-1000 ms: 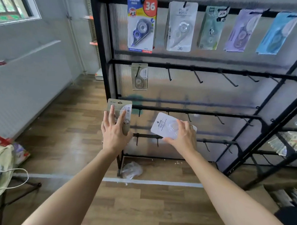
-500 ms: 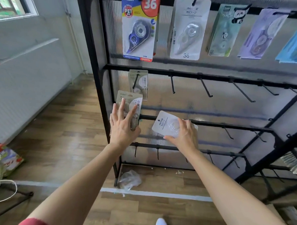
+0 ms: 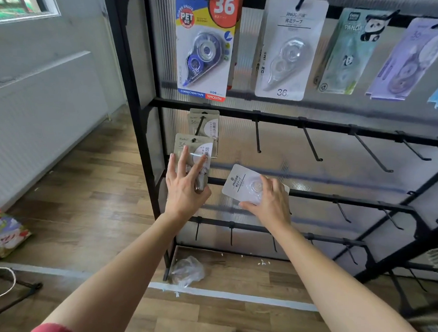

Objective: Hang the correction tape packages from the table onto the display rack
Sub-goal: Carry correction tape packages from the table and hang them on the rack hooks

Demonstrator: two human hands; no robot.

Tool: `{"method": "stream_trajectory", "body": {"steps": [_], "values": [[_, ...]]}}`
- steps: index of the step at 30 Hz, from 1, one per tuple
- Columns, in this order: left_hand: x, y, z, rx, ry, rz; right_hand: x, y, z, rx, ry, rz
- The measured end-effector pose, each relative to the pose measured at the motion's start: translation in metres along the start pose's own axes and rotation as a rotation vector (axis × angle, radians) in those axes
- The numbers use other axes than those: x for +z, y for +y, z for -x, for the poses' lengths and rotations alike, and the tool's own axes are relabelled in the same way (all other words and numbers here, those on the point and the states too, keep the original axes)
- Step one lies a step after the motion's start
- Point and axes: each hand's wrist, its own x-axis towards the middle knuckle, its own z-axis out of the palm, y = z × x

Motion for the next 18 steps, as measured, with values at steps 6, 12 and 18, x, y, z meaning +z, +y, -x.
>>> {"method": "stream_trajectory", "body": {"steps": [6, 12, 18], "values": [[0.011, -0.001, -0.036, -0.047, -0.093, 0.006, 0.005, 0.012, -0.013, 0.005, 0.01, -0.002], [0.029, -0.007, -0.08, -0.056, -0.108, -0.048, 0.013, 0.029, -0.04, -0.013, 0.028, -0.008], [0.04, -0.007, -0.119, -0.066, -0.119, -0.118, 0.014, 0.039, -0.06, -0.039, 0.041, 0.005]]}}
